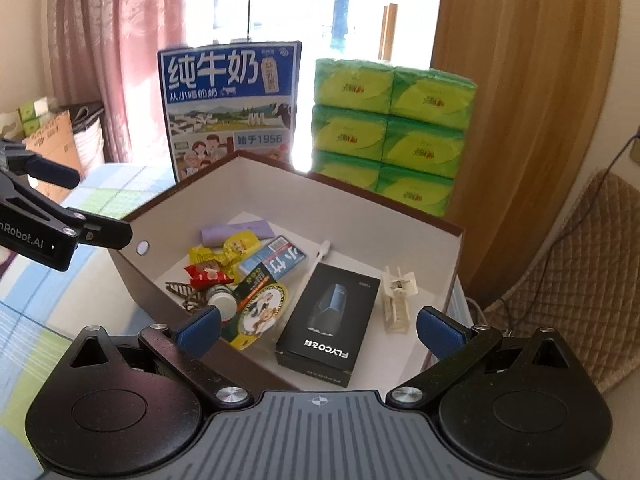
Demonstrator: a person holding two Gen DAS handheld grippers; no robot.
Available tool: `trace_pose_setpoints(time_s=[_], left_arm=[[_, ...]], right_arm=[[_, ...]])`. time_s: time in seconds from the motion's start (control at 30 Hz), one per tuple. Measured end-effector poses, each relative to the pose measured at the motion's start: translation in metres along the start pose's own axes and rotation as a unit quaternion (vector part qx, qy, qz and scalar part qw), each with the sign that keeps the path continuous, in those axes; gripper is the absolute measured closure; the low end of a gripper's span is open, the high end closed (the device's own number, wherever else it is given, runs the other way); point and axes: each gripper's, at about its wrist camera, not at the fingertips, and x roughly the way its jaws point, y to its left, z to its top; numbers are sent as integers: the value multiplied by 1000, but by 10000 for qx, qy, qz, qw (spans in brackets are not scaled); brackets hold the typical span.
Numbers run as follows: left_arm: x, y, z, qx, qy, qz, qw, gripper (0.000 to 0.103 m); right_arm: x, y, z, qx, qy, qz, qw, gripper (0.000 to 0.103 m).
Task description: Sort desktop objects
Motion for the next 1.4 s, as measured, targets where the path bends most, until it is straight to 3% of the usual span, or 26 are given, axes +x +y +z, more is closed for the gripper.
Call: trace_pose_setpoints(time_s=[0.4,0.8,1.2,1.4], left_arm=[[-54,-2,-13,-264,-140,47,9995,1],[-88,-10,-43,-473,32,117,9988,1],[-108,-28,-75,-643,248,330,9971,1],[-113,-36,-90,-748,370,255,9962,1]], right_arm=[[-50,2,-4,410,-167,8,9990,2],[-92,16,-16,494,-146,117,9986,2],[-109,26,-42,557,-12,231,9982,2],[-113,26,-57,709,124,248,9971,2]])
